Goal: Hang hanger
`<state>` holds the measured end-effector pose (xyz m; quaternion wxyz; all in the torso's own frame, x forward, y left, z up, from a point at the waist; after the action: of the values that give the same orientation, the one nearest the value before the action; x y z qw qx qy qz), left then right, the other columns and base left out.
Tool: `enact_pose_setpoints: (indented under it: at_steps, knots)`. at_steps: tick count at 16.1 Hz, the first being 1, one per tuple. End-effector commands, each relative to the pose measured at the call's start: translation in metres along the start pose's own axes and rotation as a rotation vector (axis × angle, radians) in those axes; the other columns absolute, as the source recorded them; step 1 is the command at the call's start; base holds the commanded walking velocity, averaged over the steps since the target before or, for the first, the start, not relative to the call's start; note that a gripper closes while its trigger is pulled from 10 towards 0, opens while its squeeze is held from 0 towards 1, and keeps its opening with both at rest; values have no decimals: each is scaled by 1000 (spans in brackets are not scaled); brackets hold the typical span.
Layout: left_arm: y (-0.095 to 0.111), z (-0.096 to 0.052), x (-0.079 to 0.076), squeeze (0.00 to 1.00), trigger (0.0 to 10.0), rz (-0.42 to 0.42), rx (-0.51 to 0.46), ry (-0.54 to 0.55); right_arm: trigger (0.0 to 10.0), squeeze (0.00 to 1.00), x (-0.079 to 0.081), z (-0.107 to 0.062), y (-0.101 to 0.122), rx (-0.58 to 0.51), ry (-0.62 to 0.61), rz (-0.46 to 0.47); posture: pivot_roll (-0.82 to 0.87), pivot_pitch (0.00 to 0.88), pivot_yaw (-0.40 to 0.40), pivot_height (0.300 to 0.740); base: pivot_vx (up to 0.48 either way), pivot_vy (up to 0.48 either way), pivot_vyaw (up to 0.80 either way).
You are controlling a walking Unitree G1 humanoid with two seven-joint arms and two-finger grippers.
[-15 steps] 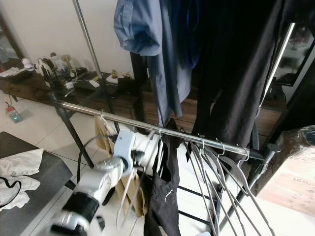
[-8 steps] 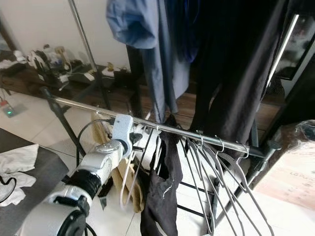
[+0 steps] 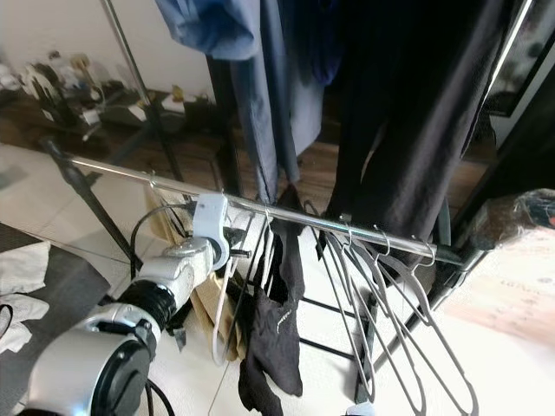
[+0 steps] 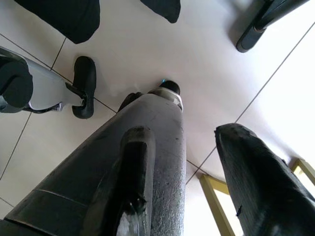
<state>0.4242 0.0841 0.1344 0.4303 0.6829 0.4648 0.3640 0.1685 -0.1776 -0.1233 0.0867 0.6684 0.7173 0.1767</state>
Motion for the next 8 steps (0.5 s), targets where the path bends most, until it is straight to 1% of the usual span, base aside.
enact_pose_setpoints:
  at_steps: [1, 4, 8]
  knots:
    - [-3, 0, 5, 0, 10000, -9, 17, 16, 10000, 0, 0, -2, -45, 131, -6, 31, -112, 225, -18, 740, 0, 0, 0]
    - [-9, 0, 6, 0, 10000, -15, 38, 21, 10000, 0, 1, -2, -50, 134, -3, 35, -113, 239, -16, 740, 0, 0, 0]
    - [-22, 0, -1, 0, 10000, 16, 76, -2, 10000, 0, 3, -2, -51, 135, 0, 37, -111, 237, -10, 740, 0, 0, 0]
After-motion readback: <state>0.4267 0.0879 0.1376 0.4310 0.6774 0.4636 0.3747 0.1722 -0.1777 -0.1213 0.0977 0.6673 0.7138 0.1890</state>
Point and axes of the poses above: a point about 5 cm out from each wrist's last joint towards the gripper, its own z axis pointing out of the wrist towards the gripper, its own y axis along the axis of the wrist's last joint, x = y × z, the point moved 3 cm from there along z, pointing out of the wrist towards the gripper, and after that the axes turned 12 degrees about z, right-handed, at the moved point
